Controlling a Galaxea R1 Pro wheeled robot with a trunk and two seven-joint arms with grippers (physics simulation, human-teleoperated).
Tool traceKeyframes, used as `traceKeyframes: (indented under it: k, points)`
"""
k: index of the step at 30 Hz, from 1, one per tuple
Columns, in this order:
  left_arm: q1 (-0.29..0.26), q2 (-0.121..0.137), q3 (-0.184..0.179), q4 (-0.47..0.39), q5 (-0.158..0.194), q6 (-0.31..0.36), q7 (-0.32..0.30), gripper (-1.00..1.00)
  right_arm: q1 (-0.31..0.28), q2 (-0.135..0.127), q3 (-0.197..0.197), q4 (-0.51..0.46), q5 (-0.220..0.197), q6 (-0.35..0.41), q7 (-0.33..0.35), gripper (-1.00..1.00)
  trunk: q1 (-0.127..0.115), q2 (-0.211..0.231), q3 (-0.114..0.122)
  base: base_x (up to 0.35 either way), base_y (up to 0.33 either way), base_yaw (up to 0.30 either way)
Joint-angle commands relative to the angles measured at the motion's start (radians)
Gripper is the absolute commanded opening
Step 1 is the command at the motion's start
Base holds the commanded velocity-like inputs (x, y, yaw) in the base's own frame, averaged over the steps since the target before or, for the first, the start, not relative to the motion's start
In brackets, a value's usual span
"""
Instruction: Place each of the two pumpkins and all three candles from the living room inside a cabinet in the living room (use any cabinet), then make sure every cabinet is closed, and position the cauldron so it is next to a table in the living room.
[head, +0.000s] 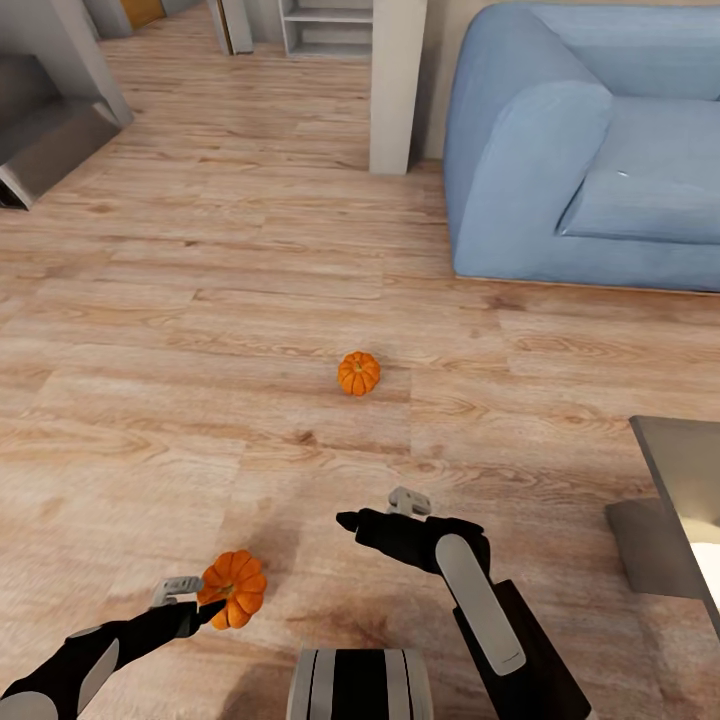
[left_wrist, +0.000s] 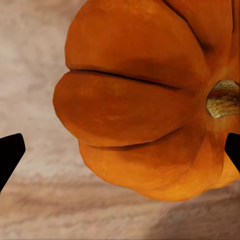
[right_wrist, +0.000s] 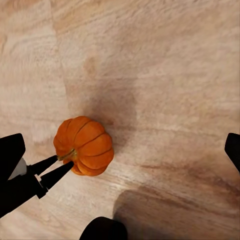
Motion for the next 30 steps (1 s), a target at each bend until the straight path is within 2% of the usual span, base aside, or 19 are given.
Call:
traceKeyframes:
  k: [1,7,10,19,21,26,30]
  points:
    - [0.0,0.0,0.0,0.0,0.0,-0.001,0.0,1.0,0.0,0.0,0.0,0.0,0.0,0.0,0.0,1.0,0.0,0.0,0.0,0.0,0.0,0.0]
    - [0.0,0.002,0.0,0.0,0.0,-0.002,0.0,1.0,0.0,0.0,0.001,0.001,0.0,0.0,0.0,1.0,0.0,0.0,0.0,0.0,0.0,0.0]
    - [0.0,0.004,0.0,0.0,0.001,-0.002,0.001,1.0,0.0,0.0,0.001,0.001,0.0,0.0,0.0,1.0,0.001,-0.001,-0.012,0.0,0.0,0.0]
    - [-0.002,0.005,0.002,0.0,0.003,-0.002,0.002,1.0,0.0,0.0,0.001,0.001,0.0,0.0,0.0,1.0,0.001,-0.001,-0.012,0.0,0.0,0.0]
    - [-0.002,0.005,0.012,0.0,0.003,-0.002,0.002,1.0,0.0,0.0,0.001,0.001,0.0,0.0,0.0,1.0,0.001,-0.001,-0.012,0.0,0.0,0.0]
    - [-0.002,0.005,0.068,-0.001,0.002,-0.002,0.0,1.0,0.0,0.0,0.001,0.001,0.0,0.0,0.0,1.0,0.001,-0.001,-0.012,0.0,0.0,0.0]
    - [-0.002,0.005,0.075,-0.002,0.002,-0.002,0.0,1.0,0.0,0.0,0.001,0.001,-0.001,0.0,0.0,1.0,0.001,-0.001,-0.012,0.0,0.0,0.0]
